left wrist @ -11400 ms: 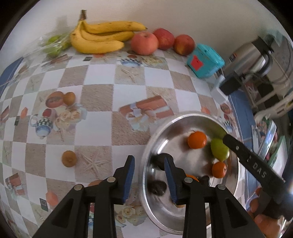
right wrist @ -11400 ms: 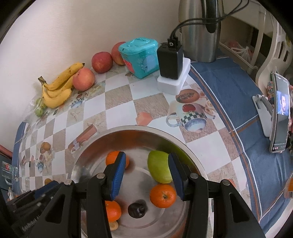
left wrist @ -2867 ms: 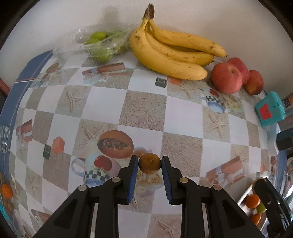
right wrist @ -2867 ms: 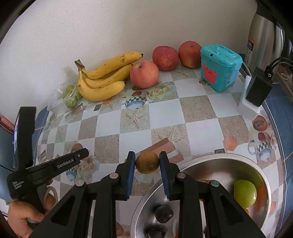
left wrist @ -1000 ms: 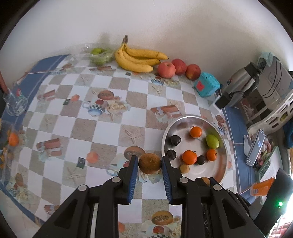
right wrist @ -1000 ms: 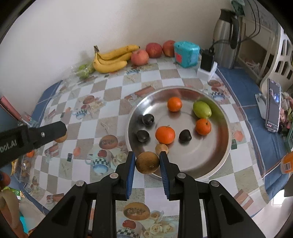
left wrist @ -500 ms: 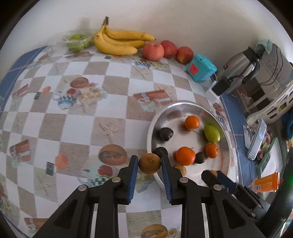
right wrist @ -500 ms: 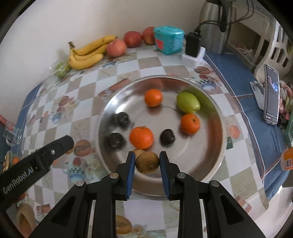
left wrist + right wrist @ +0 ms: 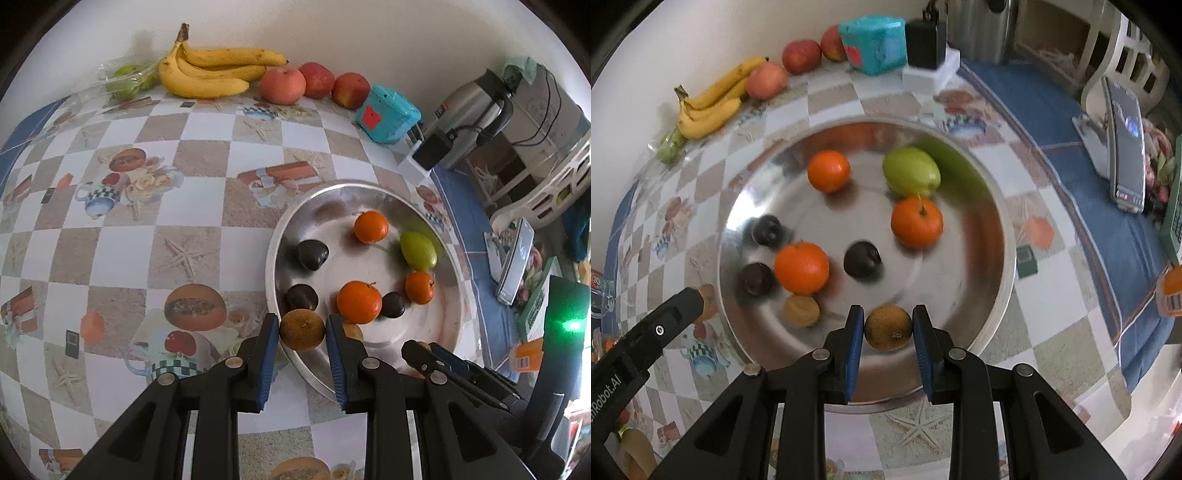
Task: Organize fruits
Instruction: 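Carry both held kiwis over the steel bowl, then open both tools to drop the kiwis into the bowl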
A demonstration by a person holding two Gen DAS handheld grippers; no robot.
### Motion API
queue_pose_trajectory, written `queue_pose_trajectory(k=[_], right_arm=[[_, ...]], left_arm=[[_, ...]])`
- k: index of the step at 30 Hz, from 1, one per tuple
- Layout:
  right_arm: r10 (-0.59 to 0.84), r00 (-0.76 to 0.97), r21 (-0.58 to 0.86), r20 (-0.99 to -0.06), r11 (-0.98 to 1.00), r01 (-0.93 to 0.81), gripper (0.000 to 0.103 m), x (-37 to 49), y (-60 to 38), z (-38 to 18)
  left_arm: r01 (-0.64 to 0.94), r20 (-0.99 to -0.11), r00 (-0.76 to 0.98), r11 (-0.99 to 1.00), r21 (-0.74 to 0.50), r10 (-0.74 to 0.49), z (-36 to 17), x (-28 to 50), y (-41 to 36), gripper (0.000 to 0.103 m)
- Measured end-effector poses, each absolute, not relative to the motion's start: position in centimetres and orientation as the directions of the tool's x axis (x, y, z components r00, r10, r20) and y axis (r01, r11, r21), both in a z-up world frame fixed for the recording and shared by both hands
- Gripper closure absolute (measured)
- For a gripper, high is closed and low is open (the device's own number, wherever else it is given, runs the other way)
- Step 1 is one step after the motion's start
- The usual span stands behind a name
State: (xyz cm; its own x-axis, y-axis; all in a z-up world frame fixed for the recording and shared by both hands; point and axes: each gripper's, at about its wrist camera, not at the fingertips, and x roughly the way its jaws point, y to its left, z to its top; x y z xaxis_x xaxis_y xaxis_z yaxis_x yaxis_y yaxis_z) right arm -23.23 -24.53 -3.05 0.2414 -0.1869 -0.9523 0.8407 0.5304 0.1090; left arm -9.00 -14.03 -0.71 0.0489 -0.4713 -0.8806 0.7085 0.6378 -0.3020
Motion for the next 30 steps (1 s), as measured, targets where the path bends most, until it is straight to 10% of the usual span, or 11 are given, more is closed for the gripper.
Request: queue_pose_trajectory(k=[30], right_arm=[[-0.168,0.218,0.096,-0.961,0.537,0.838,0.075,-23.1,-24.2,-3.4]], left_arm=[[0.760,-0.890,0.003,0.579,-0.295,-0.456,-1.7,-10.4,-15.0,0.073]])
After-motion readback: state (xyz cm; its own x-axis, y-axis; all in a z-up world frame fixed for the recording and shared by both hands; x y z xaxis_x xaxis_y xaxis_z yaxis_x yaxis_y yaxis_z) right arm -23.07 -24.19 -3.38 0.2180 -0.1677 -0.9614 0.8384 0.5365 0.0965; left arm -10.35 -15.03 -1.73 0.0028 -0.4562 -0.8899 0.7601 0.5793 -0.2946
